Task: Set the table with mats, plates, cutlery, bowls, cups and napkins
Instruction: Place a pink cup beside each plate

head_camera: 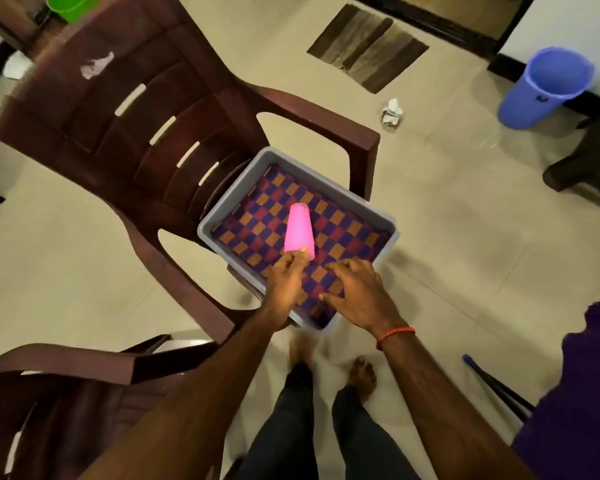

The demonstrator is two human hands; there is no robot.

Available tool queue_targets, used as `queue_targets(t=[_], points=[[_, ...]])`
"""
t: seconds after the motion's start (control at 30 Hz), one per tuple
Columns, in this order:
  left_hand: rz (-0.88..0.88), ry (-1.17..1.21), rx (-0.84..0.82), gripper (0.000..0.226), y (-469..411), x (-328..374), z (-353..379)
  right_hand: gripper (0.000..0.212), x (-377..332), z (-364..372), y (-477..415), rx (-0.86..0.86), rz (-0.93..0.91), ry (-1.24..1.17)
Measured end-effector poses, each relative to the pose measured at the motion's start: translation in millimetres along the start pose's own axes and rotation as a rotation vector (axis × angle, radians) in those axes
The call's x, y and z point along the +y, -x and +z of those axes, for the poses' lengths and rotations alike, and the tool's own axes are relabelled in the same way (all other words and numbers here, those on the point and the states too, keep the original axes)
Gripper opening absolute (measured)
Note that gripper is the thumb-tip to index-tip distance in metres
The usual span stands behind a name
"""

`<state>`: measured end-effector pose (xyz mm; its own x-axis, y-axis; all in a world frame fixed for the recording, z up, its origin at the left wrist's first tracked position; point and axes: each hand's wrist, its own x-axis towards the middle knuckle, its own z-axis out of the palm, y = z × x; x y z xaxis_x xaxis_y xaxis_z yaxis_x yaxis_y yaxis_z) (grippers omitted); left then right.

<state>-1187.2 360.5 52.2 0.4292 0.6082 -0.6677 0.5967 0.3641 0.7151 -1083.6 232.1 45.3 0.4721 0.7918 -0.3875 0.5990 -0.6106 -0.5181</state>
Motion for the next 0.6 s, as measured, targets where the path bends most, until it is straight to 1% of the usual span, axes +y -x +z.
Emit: queue_targets(t=[0.03, 0.1, 0.2, 0.27, 0.33, 0.4, 0.47, 0.5, 0.53, 0.6], points=[[-0.011, -0.006, 0.007, 0.031, -15, -1, -3, 0.069, 4, 9, -12, -0.046, 0.032, -0.014], [-0.026, 0.000, 0.025, 0.036, -43, -3, -8, 0.076, 8, 23, -32, -0.115, 0.093, -0.063], [-0.035, 0.013, 0.059, 0.044, -88, -9, -16, 0.082, 12, 44, -70, -0.114, 0.147, -0.168], [-0.062, 0.030, 0.077, 0.042, -112, -13, -21, 0.086, 9, 58, -92, -0.083, 0.163, -0.270], [-0.103, 0.039, 0.078, 0.035, -134, -19, -25, 0.093, 8, 75, -114, -0.044, 0.177, -0.351], [-0.125, 0.035, 0.055, 0.028, -153, -27, -28, 0.094, 9, 91, -134, -0.030, 0.167, -0.348], [-0.128, 0.017, -0.003, 0.027, -166, -35, -29, 0.091, 11, 105, -148, -0.071, 0.161, -0.285], [-0.138, 0.018, -0.044, 0.031, -170, -40, -28, 0.089, 13, 111, -152, -0.098, 0.150, -0.262], [-0.154, 0.024, -0.095, 0.040, -176, -44, -27, 0.089, 14, 117, -156, -0.124, 0.139, -0.258], [-0.194, 0.018, -0.193, 0.065, -186, -51, -25, 0.089, 16, 123, -164, -0.147, 0.117, -0.286]])
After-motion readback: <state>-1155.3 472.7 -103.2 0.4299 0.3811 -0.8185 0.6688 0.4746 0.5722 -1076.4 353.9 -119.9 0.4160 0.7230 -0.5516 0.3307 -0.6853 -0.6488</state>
